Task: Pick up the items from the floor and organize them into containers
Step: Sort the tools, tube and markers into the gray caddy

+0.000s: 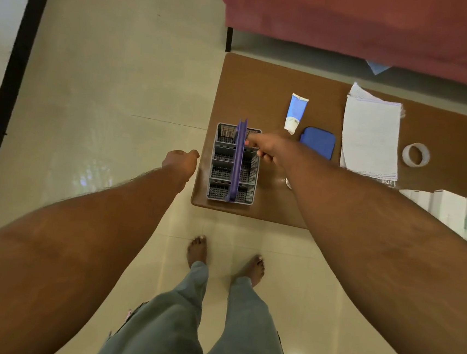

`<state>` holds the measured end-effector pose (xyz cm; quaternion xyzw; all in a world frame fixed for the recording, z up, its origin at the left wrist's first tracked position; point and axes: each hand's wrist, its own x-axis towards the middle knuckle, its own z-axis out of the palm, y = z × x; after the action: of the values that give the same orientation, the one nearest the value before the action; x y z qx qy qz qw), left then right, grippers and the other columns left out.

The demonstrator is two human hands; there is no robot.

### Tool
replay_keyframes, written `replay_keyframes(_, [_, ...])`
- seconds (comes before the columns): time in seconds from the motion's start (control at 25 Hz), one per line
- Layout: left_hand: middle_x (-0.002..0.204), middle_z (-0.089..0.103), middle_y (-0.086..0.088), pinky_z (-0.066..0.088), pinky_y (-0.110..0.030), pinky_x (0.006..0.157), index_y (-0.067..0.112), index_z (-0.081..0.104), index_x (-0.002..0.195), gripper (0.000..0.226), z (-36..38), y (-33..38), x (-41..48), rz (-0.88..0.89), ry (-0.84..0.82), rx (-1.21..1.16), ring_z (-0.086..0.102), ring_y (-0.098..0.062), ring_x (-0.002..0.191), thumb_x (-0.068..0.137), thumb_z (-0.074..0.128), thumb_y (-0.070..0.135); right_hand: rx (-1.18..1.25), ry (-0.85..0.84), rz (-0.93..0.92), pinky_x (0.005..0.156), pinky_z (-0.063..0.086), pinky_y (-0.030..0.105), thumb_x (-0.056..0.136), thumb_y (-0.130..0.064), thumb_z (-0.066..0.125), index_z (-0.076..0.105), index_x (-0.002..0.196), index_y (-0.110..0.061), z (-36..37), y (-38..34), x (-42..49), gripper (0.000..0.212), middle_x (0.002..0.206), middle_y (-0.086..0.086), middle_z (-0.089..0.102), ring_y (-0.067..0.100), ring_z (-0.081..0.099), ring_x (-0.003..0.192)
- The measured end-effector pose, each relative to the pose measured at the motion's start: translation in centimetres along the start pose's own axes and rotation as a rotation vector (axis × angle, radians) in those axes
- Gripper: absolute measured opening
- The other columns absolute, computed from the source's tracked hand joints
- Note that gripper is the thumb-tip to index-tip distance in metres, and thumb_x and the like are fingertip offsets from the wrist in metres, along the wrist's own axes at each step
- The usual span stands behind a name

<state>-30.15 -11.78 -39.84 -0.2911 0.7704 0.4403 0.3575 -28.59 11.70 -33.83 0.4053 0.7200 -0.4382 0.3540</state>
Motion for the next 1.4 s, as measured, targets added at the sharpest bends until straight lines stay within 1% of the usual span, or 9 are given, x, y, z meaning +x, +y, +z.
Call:
replay_keyframes(0.16, [0.096,0.07,-0.007,0.052,-0.034,0.067,0.012,0.068,0.099,0.037,0.8,0.6,0.5,0.011,-0.011,0.043,0.064,-0.025,0.082,0.079,0.06,0.043,0.143,0.079,-0.033,0.052,0.033,0.021,0.094,-0.046,0.06,0.075,0.083,-0.019,-0.3,-0.4,0.5,0.033,0.083,0.005,0.06,0.01,0.037,0.055])
replay_keyframes(0.4, [0.1,0.071,-0.006,0.053,-0.032,0.066,0.014,0.069,0.104,0.038,1.3,1.3,0.3,0.045,0.015,0.097,0.068,-0.026,0.091,0.083,0.059,0.044,0.282,0.079,-0.058,0.045,0.038,0.019,0.097,-0.064,0.051,0.065,0.097,-0.015,0.4,-0.1,-0.4,0.051,0.11,0.003,0.075,0.008,0.044,0.053])
replay_keyframes(0.6, [0.099,0.071,-0.008,0.054,-0.035,0.069,0.014,0.068,0.097,0.032,1.3,0.1,0.1,0.057,0.048,0.113,0.066,-0.024,0.085,0.086,0.058,0.043,0.333,0.128,-0.025,0.045,0.038,0.021,0.104,-0.063,0.021,0.078,0.104,-0.013,0.4,1.1,-2.5,0.076,0.068,0.008,0.055,0.011,0.043,0.051])
replay_keyframes(0.8, [0.099,0.072,-0.007,0.055,-0.035,0.067,0.014,0.07,0.099,0.036,1.4,-2.8,-1.6,0.049,0.05,0.135,0.071,-0.029,0.092,0.087,0.056,0.045,0.463,0.189,-0.021,0.044,0.035,0.02,0.106,-0.059,0.013,0.071,0.101,-0.024,2.4,3.6,-4.1,0.068,0.07,0.002,0.045,0.011,0.042,0.051])
replay_keyframes(0.92, [0.102,0.072,-0.012,0.058,-0.041,0.078,0.007,0.068,0.101,0.043,1.7,-4.8,-2.6,-0.001,0.08,0.188,0.07,-0.033,0.092,0.087,0.047,0.041,0.483,0.223,0.11,0.047,0.043,0.022,0.097,-0.071,0.018,0.055,0.13,-0.02,3.7,6.6,-3.8,0.071,0.081,0.007,0.059,0.015,0.053,0.05])
replay_keyframes(1.0, [0.102,0.071,-0.015,0.059,-0.042,0.08,0.004,0.066,0.107,0.044,2.6,-6.5,-3.2,-0.094,0.08,0.235,0.07,-0.035,0.09,0.086,0.046,0.037,0.471,0.212,0.159,0.047,0.043,0.022,0.099,-0.067,0.021,0.056,0.117,-0.012,3.7,8.8,-3.6,0.068,0.085,0.007,0.063,0.016,0.055,0.052])
replay_keyframes(1.08, [0.094,0.068,-0.013,0.054,-0.036,0.063,0.002,0.062,0.104,0.031,4.3,-8.5,-4.7,-0.21,-0.007,0.256,0.068,-0.032,0.074,0.093,0.049,0.027,0.471,0.21,0.226,0.047,0.04,0.021,0.103,-0.061,0.025,0.056,0.097,-0.01,3.3,11.2,-4.3,0.059,0.081,0.007,0.061,0.015,0.053,0.052])
replay_keyframes(1.16, [0.088,0.062,-0.011,0.041,-0.029,0.054,0.003,0.057,0.096,0.022,6.3,-10.0,-6.4,-0.309,-0.127,0.316,0.059,-0.029,0.063,0.097,0.046,0.022,0.414,0.198,0.217,0.046,0.037,0.02,0.103,-0.052,0.032,0.056,0.098,-0.012,2.8,14.0,-4.4,0.046,0.077,0.006,0.06,0.014,0.051,0.049])
replay_keyframes(1.4, [0.086,0.061,-0.008,0.037,-0.026,0.056,0.008,0.056,0.096,0.024,11.8,-9.7,-10.4,-0.271,-0.287,0.403,0.058,-0.025,0.062,0.094,0.05,0.032,0.246,0.184,0.193,0.053,0.036,0.025,0.092,-0.034,0.053,0.059,0.085,-0.014,-0.1,20.6,-4.6,0.021,0.07,0.005,0.06,0.015,0.051,0.049])
